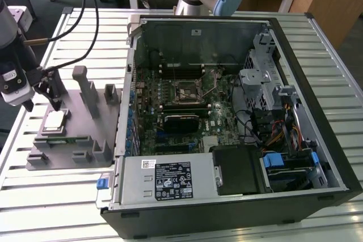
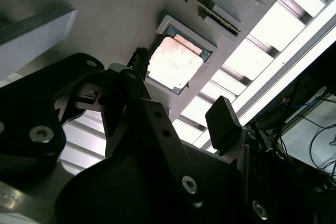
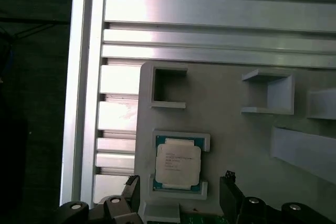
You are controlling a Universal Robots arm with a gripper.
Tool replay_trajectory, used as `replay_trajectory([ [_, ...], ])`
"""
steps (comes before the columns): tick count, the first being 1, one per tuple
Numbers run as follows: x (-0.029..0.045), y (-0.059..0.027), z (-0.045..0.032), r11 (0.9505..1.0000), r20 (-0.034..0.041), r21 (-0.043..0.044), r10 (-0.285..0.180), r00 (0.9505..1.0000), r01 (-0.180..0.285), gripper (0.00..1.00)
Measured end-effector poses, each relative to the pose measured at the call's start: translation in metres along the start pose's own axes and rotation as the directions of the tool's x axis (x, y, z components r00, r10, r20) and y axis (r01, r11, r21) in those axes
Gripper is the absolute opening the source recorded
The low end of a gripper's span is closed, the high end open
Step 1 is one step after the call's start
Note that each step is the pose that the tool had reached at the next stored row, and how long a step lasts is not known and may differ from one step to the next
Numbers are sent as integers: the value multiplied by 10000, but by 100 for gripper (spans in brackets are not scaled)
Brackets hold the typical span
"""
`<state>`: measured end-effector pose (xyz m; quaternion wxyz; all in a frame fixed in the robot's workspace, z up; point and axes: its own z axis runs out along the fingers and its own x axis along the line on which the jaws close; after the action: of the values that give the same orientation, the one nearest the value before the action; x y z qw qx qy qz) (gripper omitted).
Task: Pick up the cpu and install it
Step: 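Pick up the cpu and move it towards the insertion slot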
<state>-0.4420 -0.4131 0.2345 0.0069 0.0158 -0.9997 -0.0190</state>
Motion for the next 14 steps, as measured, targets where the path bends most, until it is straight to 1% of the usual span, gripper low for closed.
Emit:
replay_trajectory([
  [4,-1,-3,70,9999,5,-2,118,9999,-118,70],
  [10,-2,-3,127,9999,2,-2,141,9999,-141,70],
  [14,-4,2,177,9999,2,-2,143,9999,-143,70],
])
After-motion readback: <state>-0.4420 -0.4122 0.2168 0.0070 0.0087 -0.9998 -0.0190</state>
